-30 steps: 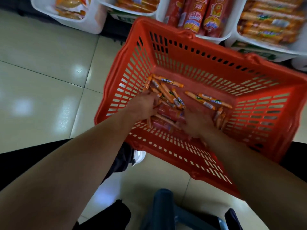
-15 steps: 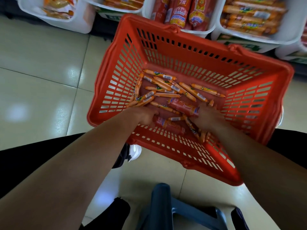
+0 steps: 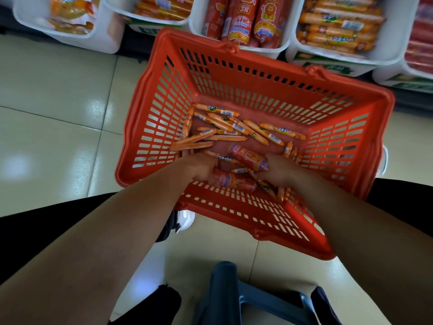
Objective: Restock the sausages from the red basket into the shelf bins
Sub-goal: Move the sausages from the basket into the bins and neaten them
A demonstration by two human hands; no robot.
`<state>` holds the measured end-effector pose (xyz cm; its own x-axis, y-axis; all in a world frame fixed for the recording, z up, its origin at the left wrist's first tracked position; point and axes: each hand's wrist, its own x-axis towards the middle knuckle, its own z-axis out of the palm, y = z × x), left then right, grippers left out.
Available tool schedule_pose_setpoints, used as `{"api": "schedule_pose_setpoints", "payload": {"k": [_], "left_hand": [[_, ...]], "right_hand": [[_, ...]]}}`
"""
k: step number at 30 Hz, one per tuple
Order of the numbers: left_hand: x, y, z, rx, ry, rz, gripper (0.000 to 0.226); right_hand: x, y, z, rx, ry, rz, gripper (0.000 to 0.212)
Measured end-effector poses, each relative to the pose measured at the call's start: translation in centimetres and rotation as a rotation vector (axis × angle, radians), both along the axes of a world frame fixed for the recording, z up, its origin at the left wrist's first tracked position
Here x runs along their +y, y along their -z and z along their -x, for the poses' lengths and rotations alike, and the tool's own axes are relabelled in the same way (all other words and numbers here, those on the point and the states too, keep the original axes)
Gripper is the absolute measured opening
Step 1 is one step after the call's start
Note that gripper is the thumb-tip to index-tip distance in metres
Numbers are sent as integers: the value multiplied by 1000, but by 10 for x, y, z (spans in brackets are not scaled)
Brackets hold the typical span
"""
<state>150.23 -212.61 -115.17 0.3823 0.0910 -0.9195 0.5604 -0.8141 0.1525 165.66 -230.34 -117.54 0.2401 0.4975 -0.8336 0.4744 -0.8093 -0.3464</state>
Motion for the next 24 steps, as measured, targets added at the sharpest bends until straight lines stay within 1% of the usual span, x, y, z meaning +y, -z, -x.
{"api": "schedule_pose_setpoints", "payload": {"k": [2,3,5,6,10,13,16,17,19,21,24], "left_hand": [[3,-11,0,-49,-62,19,65],[4,-19,-1,-77,-92,11,71],[5,-45,-5,-126,-106,-45,83],[5,-58,-7,-145,-101,-75,83],[10,-115,-11,-212,-120,-114,66],[19,-161,-9,-277,-99,-154,72],[27,-215,-4,-356,-42,-215,55],[30,-231,-1,-379,-29,-238,53],[39,-256,5,-414,-19,-285,56],[47,-275,11,-455,-40,-317,58],[57,-287,20,-515,-97,-373,55]], "right_hand": [[2,-9,-2,-25,-6,-11,51],[4,-15,-4,-48,-11,-18,52],[7,-29,-8,-103,-44,-37,54],[10,-39,-10,-135,-68,-41,55],[20,-89,-23,-245,-116,-118,57],[26,-137,-35,-305,-177,-143,56],[30,-190,-47,-355,-245,-175,53],[30,-206,-52,-371,-269,-192,51],[29,-234,-59,-415,-300,-220,51],[26,-258,-65,-474,-300,-252,55],[28,-272,-71,-501,-178,-276,52]]}}
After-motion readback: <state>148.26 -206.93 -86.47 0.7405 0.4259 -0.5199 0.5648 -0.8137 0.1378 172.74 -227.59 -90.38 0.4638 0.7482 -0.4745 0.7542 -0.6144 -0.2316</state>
